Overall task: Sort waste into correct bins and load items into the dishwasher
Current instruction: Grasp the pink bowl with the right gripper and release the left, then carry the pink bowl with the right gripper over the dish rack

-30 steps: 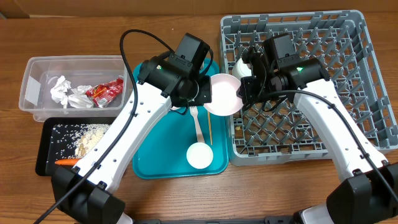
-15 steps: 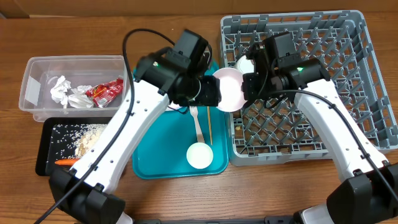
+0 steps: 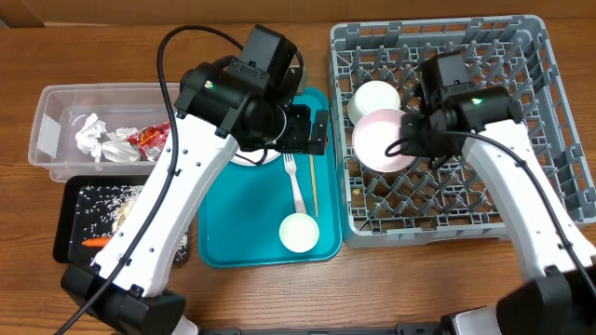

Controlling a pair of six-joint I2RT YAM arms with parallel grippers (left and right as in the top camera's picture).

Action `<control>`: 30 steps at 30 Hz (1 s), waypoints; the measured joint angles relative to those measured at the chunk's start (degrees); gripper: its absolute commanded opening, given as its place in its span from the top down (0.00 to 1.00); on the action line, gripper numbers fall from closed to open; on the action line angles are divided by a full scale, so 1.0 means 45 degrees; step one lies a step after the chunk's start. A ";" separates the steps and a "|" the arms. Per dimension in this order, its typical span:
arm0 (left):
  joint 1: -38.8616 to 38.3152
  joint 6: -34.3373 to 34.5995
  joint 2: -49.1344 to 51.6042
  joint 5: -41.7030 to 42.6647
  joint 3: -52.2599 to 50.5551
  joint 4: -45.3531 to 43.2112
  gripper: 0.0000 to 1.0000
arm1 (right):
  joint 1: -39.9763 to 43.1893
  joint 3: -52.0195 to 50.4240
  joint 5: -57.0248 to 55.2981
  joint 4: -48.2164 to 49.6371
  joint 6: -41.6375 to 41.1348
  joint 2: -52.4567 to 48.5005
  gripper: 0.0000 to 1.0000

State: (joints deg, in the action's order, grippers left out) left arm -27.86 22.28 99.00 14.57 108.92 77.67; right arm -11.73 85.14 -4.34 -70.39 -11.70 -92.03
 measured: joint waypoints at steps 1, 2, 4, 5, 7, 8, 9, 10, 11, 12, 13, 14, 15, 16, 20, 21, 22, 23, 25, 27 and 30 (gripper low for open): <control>0.0000 -0.0005 0.0000 -0.0219 0.0000 0.0039 0.00 | 0.0005 0.0121 -0.0515 -0.0311 -0.0257 0.0185 0.96; 0.0000 -0.0005 0.0000 -0.0447 0.0000 0.0053 0.00 | 0.0005 0.0238 -0.1059 -0.0680 -0.0563 0.0418 0.96; 0.0000 -0.0010 0.0000 -0.0733 0.0000 0.0078 0.00 | 0.0005 0.0340 -0.1943 -0.1477 -0.1156 0.0933 0.96; 0.0000 -0.0005 0.0000 -0.0831 0.0000 0.0073 0.00 | 0.0005 0.0374 -0.2443 -0.2001 -0.1593 0.1248 0.96; 0.0000 -0.0005 0.0005 -0.0971 0.0000 0.0078 0.00 | 0.0005 0.0437 -0.3230 -0.2866 -0.2341 0.1637 0.96; 0.0000 -0.0010 0.0000 -0.1020 0.0000 0.0078 0.00 | 0.0005 0.0447 -0.3633 -0.3279 -0.2735 0.1763 0.96; 0.0000 -0.0010 0.0005 -0.1064 0.0000 0.0078 0.00 | 0.0005 0.0452 -0.3949 -0.3580 -0.3045 0.1826 0.96; 0.0000 -0.0005 0.0000 -0.1103 0.0000 0.0078 0.00 | 0.0005 0.0452 -0.4211 -0.3755 -0.3313 0.1831 0.96; 0.0000 -0.0005 0.0000 -0.1122 0.0000 0.0078 0.00 | 0.0005 0.0452 -0.4376 -0.3798 -0.3502 0.1826 0.96; 0.0000 -0.0005 0.0000 -0.1132 0.0000 0.0078 0.00 | 0.0010 0.0452 -0.4498 -0.3759 -0.3657 0.1812 0.96; 0.0000 -0.0005 0.0005 -0.1161 0.0000 0.0078 0.00 | 0.0015 0.0452 -0.4556 -0.3662 -0.3774 0.1807 0.96; 0.0000 -0.0005 0.0000 -0.1171 0.0000 0.0073 0.00 | 0.0019 0.0452 -0.4575 -0.3385 -0.3920 0.1807 0.96; 0.0000 -0.0005 0.0000 -0.1200 0.0000 0.0078 0.00 | 0.0015 0.0452 -0.4575 -0.3177 -0.4002 0.1807 0.96; 0.0000 -0.0005 0.0000 -0.1209 0.0000 0.0078 0.00 | 0.0015 0.0452 -0.4561 -0.2866 -0.4075 0.1802 0.96; 0.0000 -0.0005 0.0005 -0.1209 0.0000 0.0083 0.00 | 0.0015 0.0452 -0.4959 -0.2511 -0.4221 0.1768 0.96; 0.0000 -0.0005 0.0000 -0.1209 0.0000 0.0078 0.00 | 0.0015 0.0452 -0.5251 -0.2705 -0.4367 0.1729 0.96; 0.0000 -0.0005 0.0000 -0.1209 0.0000 0.0073 0.00 | 0.0015 0.0461 -0.5615 -0.3045 -0.4580 0.1676 0.96; 0.0000 -0.0005 0.0000 -0.1209 0.0000 0.0073 0.00 | 0.0015 0.0461 -0.6052 -0.3541 -0.4911 0.1603 0.96; 0.0000 -0.0005 0.0000 -0.1214 0.0000 0.0073 0.00 | 0.0015 0.0461 -0.6970 -0.5027 -0.6067 0.1452 0.96; 0.0000 -0.0005 0.0000 -0.1219 0.0000 0.0078 0.00 | 0.0019 0.0457 -0.7655 -0.5911 -0.7252 0.1399 0.96; 0.0000 -0.0005 0.0005 -0.1248 0.0000 0.0078 0.00 | 0.0024 0.0398 -0.7902 -0.5921 -0.8529 0.1404 0.96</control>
State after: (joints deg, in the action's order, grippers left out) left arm -27.86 22.26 99.02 8.95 108.92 78.02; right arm -11.62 86.94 -39.90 -97.03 -50.09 -85.71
